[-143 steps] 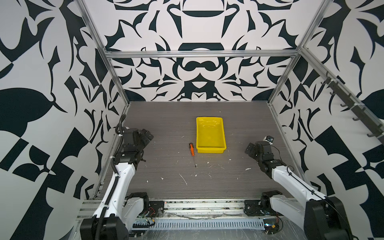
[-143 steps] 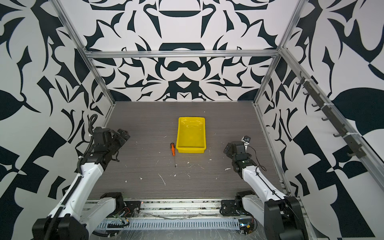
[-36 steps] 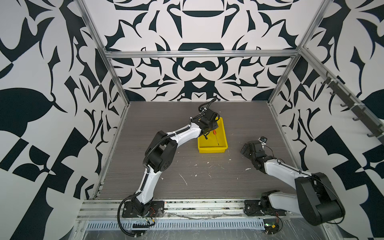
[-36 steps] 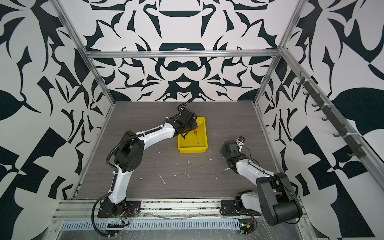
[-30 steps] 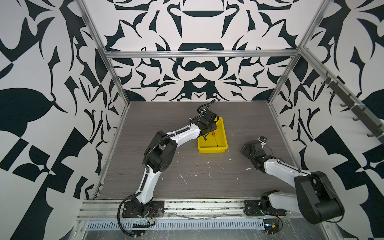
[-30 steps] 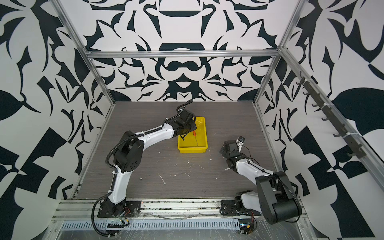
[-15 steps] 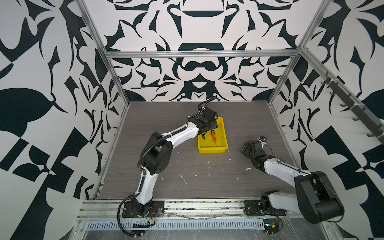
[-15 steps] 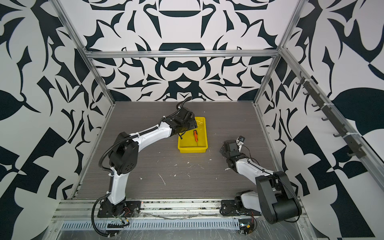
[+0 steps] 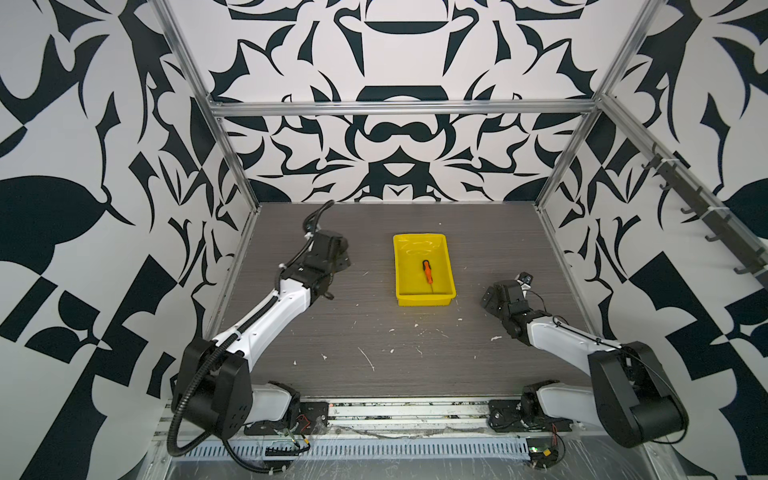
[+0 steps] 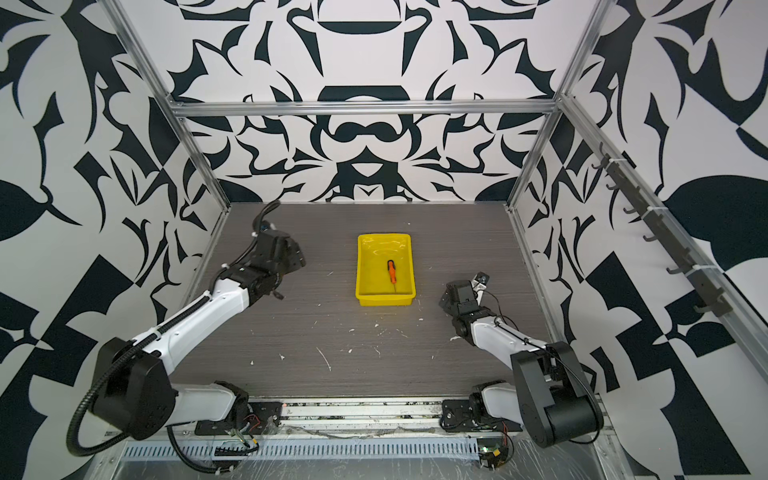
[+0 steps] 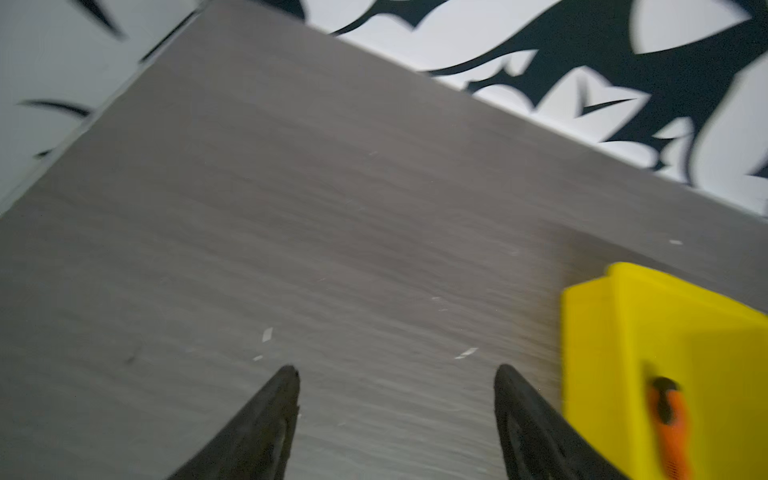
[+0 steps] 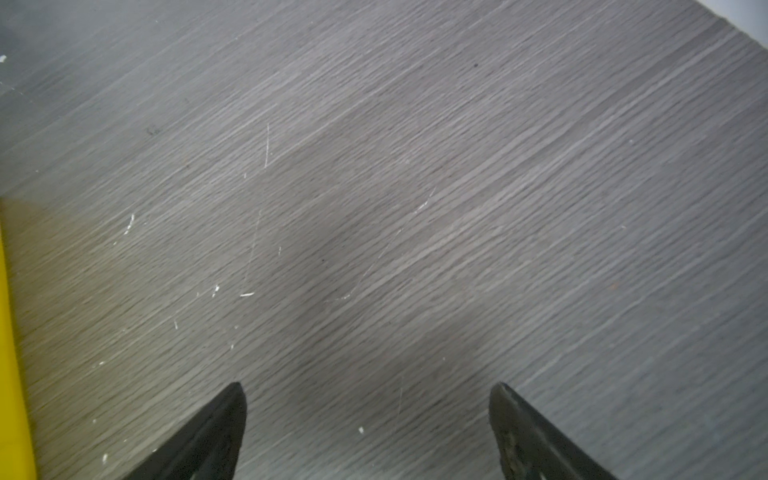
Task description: Put the screwdriver in the bin
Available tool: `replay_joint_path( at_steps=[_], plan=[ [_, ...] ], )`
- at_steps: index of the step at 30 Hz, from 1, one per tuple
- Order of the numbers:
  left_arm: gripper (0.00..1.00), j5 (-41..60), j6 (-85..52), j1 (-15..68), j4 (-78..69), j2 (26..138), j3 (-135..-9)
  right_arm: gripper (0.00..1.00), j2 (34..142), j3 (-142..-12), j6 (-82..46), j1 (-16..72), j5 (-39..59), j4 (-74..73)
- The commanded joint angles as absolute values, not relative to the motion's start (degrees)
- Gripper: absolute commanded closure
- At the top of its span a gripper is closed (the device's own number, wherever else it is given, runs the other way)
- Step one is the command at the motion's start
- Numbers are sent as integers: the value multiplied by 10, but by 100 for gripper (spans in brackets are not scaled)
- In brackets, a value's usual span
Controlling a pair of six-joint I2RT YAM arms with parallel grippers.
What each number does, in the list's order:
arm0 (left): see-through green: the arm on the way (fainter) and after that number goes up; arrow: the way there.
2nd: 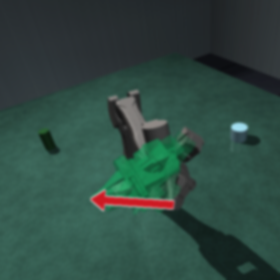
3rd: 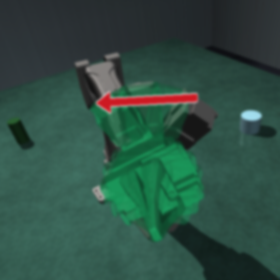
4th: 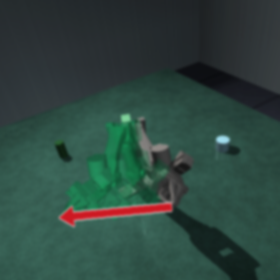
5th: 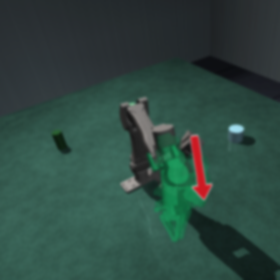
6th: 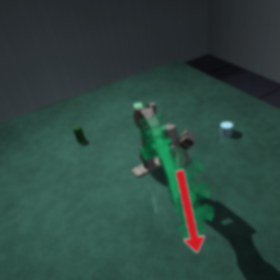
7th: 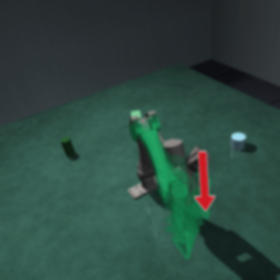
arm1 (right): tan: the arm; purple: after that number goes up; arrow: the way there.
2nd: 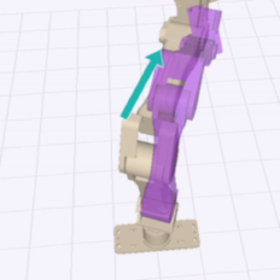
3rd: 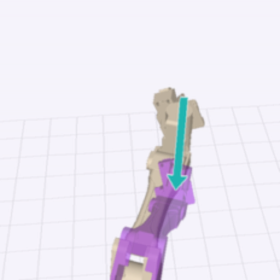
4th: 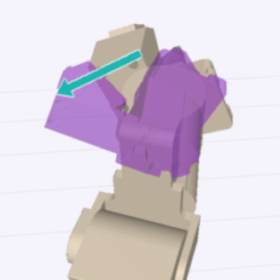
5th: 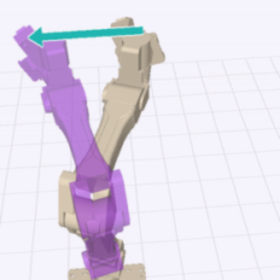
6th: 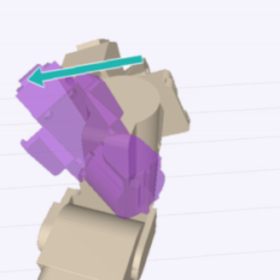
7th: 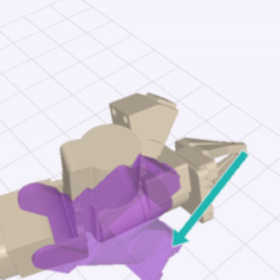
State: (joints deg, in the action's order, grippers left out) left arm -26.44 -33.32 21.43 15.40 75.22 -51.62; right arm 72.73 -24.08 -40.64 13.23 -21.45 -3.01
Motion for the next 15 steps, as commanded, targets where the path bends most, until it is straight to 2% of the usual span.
replay_joint_path(
  at_steps=[1, 4, 9, 15],
  plan=[
    [16, -271, -312, 185, 148, 702, -460, 5, 724, -258, -414, 140, -239, -23],
    [9, -278, -329, 178, 117, 681, -402, 5, 727, -265, -412, 147, -247, -12],
    [8, -231, -343, 177, 61, 682, -329, 1, 701, -307, -382, 147, -265, 70],
    [8, -205, -365, 177, 39, 693, -309, 3, 645, -378, -311, 147, -286, 91]
  ],
)
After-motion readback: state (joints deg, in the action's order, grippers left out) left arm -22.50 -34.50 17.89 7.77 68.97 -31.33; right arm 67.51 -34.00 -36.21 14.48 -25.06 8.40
